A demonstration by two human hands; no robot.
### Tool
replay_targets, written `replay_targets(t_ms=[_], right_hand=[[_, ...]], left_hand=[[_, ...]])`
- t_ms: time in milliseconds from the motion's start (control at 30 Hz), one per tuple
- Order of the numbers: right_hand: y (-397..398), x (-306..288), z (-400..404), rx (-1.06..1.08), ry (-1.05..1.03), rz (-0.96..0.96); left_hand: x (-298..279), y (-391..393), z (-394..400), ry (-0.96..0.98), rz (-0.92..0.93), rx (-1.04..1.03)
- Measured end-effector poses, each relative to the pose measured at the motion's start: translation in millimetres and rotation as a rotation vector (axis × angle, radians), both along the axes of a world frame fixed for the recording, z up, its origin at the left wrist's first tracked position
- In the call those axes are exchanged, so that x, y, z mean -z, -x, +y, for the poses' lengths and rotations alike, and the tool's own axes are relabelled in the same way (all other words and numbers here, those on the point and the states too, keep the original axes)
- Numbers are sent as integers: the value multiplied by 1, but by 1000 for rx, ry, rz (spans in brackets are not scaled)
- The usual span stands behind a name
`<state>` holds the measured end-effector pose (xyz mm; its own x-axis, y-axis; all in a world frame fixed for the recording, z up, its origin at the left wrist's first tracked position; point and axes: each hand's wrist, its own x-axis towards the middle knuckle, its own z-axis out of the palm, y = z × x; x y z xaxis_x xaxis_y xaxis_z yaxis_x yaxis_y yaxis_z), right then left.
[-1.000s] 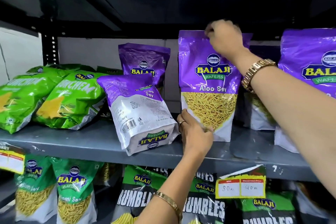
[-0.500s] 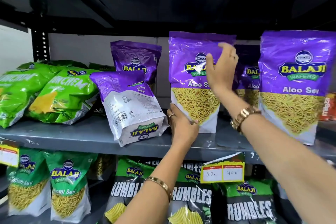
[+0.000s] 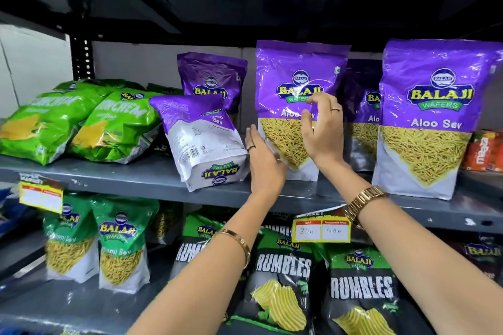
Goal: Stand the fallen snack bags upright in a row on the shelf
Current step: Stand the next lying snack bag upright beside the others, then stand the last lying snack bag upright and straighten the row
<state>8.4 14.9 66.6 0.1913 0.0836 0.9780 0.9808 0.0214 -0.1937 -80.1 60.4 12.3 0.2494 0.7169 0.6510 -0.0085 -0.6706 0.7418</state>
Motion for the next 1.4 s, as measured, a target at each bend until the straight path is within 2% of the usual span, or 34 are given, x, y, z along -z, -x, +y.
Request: replay_targets(t_ms=[100, 200, 267, 367, 467, 533, 633, 767, 900, 1000, 1167, 1400], right_hand=[[-1, 5, -1, -15, 55, 11], [5, 15, 2, -40, 100, 99], [13, 17, 8, -61, 139, 148], [33, 12, 23, -114, 226, 203], [51, 8, 44, -225, 334, 318], [62, 9, 62, -198, 456, 366], [76, 14, 85, -64, 648, 436], [87, 15, 100, -65, 805, 677], [89, 14, 95, -313, 700, 851], [92, 15, 90, -342, 668, 967], [96, 16, 91, -363, 602, 1000], [87, 19, 102, -571, 378, 1019]], left_hand=[[-13, 14, -5, 38, -133, -10], [-35, 32, -4, 146, -243, 14], [-50, 47, 5, 231, -285, 38], [-63, 79, 31, 211, -306, -39], [-59, 106, 55, 188, -294, -133], [-53, 119, 71, 213, -285, -138], [-41, 136, 96, 315, -250, -129], [-23, 145, 119, 502, -138, -6], [-10, 144, 129, 734, -153, 274], [-5, 142, 132, 801, -199, 501], [-6, 139, 127, 768, -207, 686], [-17, 139, 134, 609, -254, 683]])
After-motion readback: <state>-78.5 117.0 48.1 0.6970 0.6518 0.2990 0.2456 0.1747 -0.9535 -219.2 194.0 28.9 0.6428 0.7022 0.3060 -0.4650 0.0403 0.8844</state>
